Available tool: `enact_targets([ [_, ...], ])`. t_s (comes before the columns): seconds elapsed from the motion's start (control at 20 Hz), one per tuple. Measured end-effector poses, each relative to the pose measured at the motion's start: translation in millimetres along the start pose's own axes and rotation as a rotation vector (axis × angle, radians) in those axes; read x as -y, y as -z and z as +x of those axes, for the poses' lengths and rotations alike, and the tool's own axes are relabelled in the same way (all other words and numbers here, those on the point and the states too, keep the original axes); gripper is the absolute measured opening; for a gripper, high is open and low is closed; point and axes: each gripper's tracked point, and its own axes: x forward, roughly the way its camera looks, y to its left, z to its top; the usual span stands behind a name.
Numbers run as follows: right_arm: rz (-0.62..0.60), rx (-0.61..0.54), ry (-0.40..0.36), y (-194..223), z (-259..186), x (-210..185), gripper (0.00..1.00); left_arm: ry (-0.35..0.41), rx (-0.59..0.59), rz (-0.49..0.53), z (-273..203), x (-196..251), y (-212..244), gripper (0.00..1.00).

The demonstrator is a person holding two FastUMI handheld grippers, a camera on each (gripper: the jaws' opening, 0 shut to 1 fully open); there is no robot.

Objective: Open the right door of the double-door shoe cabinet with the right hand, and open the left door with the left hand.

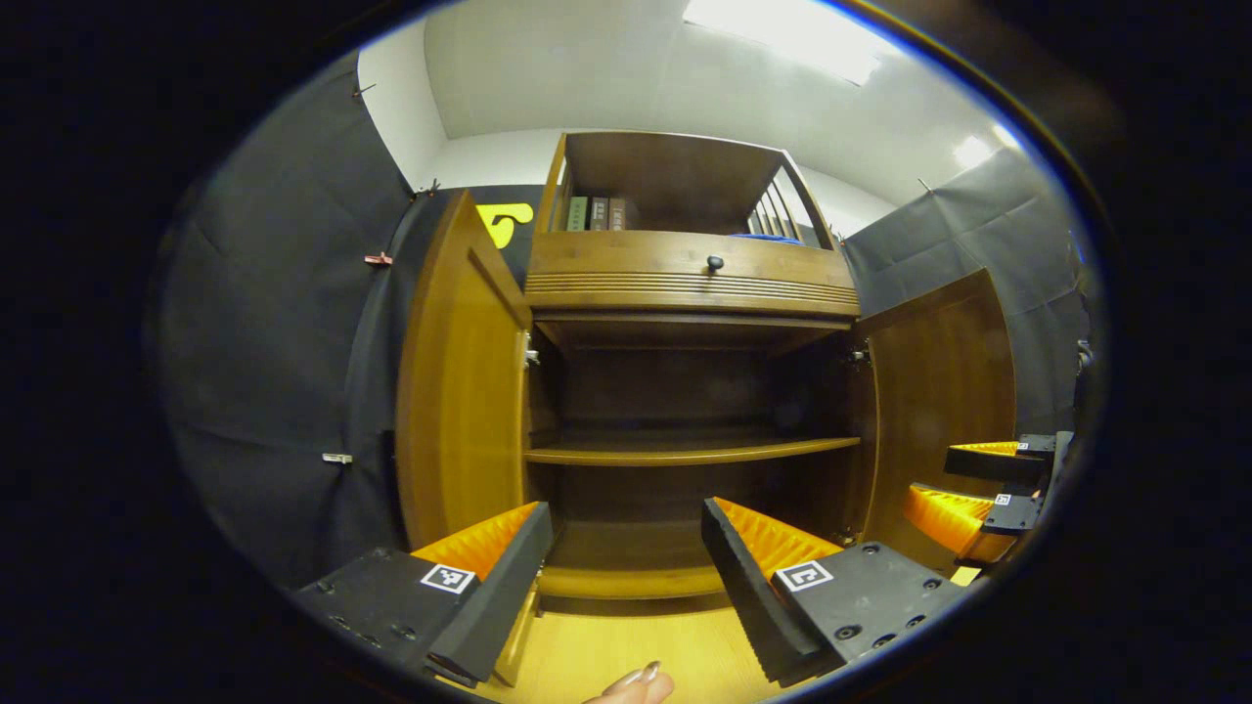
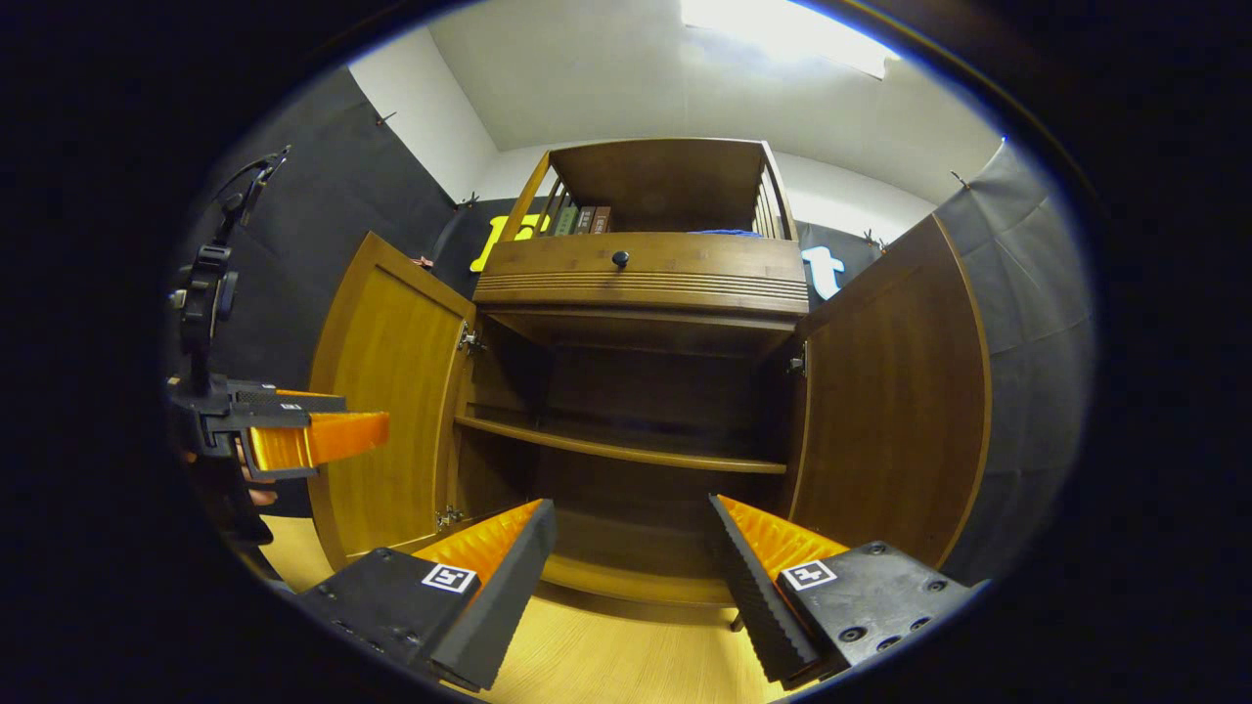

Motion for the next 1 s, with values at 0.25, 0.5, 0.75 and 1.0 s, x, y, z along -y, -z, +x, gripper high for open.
enact_targets([
  [0.25, 0.006, -0.001, 0.02, -0.7, 2.2, 5.6, 0.97, 0.041, -0.002, -0.008, 8.0, 18.7, 2.2, 0.95],
  [0.5, 0.008, 0.016, 0.05, -8.9, 2.7, 15.8, 0.97, 0.055, 0.005, 0.008, 12.3, 28.9, -1.7, 0.95],
  [0.75, 0.004, 0.05, 0.066, -23.1, -3.2, 18.0, 0.97, 0.076, 0.021, 0.002, 14.0, 35.6, -6.3, 0.95],
  [1.0, 0.016, 0.072, 0.077, -31.9, -8.7, 19.1, 0.97, 0.085, 0.041, 0.003, 11.4, 38.5, -14.3, 0.95],
])
